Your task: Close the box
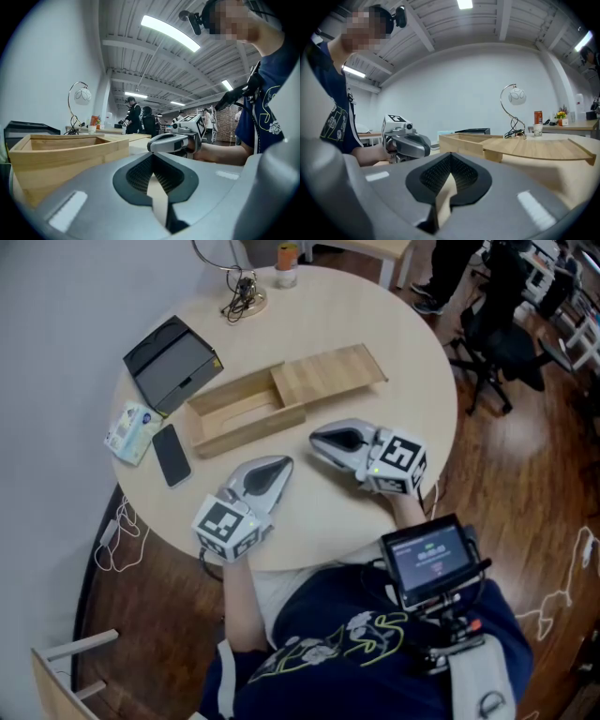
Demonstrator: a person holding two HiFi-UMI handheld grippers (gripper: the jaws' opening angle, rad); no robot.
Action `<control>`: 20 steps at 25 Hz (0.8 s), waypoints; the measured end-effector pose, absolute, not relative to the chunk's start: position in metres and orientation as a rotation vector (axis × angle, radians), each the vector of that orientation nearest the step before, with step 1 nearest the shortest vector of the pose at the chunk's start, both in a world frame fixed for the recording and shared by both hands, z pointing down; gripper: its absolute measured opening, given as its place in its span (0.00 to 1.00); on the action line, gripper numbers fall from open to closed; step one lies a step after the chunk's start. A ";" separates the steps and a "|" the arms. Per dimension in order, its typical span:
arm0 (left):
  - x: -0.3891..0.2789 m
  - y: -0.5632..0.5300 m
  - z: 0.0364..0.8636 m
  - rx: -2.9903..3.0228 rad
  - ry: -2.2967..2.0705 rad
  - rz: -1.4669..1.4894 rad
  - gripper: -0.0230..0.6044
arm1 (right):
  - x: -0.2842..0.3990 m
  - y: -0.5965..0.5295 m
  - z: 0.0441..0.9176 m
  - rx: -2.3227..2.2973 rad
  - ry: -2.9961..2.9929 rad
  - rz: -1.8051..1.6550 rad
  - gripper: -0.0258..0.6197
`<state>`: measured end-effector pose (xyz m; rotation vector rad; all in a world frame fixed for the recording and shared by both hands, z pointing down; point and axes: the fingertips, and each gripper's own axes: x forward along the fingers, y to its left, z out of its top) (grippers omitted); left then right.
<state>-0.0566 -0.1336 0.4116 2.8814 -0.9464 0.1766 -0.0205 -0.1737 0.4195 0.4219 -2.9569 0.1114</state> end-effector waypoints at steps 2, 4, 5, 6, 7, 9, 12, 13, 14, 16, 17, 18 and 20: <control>-0.057 -0.134 0.412 2.878 -0.951 0.176 0.04 | -0.020 -0.174 0.419 0.422 -2.957 0.110 0.03; -0.057 -0.134 0.413 2.875 -0.952 0.179 0.04 | -0.021 -0.174 0.420 0.417 -2.955 0.109 0.03; -0.057 -0.134 0.414 2.871 -0.953 0.180 0.04 | -0.022 -0.173 0.421 0.415 -2.956 0.109 0.03; -0.057 -0.134 0.414 2.870 -0.957 0.179 0.04 | -0.022 -0.174 0.420 0.421 -2.960 0.106 0.03; -0.058 -0.134 0.412 2.873 -0.967 0.169 0.04 | -0.019 -0.176 0.418 0.449 -2.971 0.097 0.03; -0.068 -0.134 0.399 2.889 -1.034 0.105 0.04 | 0.004 -0.190 0.404 0.624 -3.000 0.062 0.03; -0.126 -0.156 0.364 2.822 -1.332 0.032 0.04 | 0.079 -0.252 0.370 1.097 -2.847 0.083 0.03; -0.154 -0.171 0.357 2.758 -1.472 0.073 0.04 | 0.106 -0.280 0.363 1.226 -2.743 0.085 0.03; -0.181 -0.186 0.356 2.685 -1.596 0.137 0.04 | 0.131 -0.308 0.361 1.320 -2.631 0.075 0.03; -0.222 -0.213 0.368 2.544 -1.733 0.259 0.04 | 0.171 -0.355 0.376 1.404 -2.401 0.109 0.03; -0.235 -0.222 0.378 2.489 -1.752 0.293 0.04 | 0.185 -0.371 0.394 1.394 -2.296 0.180 0.03; -0.242 -0.228 0.387 2.451 -1.751 0.303 0.04 | 0.191 -0.381 0.414 1.352 -2.218 0.269 0.03; -0.246 -0.233 0.395 2.420 -1.744 0.261 0.04 | 0.178 -0.387 0.443 1.225 -2.182 0.419 0.03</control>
